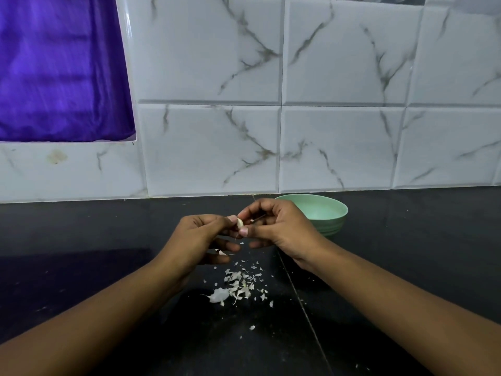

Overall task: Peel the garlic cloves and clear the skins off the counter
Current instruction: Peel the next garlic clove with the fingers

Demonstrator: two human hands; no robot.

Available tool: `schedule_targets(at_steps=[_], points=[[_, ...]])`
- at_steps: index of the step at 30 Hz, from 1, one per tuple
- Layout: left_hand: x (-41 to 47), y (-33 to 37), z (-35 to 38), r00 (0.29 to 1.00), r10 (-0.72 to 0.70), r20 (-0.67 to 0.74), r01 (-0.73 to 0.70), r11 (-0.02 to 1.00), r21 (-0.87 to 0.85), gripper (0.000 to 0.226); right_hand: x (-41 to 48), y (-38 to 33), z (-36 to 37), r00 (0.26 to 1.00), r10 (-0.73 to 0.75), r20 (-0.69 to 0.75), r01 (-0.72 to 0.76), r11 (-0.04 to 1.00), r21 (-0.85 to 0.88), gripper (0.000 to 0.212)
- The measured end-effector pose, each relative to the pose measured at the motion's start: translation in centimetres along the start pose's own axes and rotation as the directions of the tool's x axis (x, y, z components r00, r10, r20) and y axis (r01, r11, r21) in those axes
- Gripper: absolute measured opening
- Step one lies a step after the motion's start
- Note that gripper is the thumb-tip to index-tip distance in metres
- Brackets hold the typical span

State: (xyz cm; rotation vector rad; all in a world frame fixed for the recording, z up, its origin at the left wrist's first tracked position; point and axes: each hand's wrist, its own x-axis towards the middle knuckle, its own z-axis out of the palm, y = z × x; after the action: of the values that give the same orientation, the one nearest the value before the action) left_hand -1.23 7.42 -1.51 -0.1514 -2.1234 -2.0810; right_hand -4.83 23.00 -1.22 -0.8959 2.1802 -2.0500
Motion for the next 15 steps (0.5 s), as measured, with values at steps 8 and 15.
schedule_targets(at_steps=[8, 15], points=[[0.13, -0.41, 0.19, 0.999, 0.038, -0.02, -0.038, 0.999, 0.005, 0.02, 0.02, 0.15, 0.14, 0.999, -0.007, -0.033, 0.007, 1.0, 0.001, 0.023], [0.26, -0.45, 0.15, 0.999, 0.052, -0.009, -0.052, 0.999, 0.005, 0.019, -0.05, 0.1, 0.26, 0.999, -0.007, -0.045, 0.008, 1.0, 0.02, 0.02]])
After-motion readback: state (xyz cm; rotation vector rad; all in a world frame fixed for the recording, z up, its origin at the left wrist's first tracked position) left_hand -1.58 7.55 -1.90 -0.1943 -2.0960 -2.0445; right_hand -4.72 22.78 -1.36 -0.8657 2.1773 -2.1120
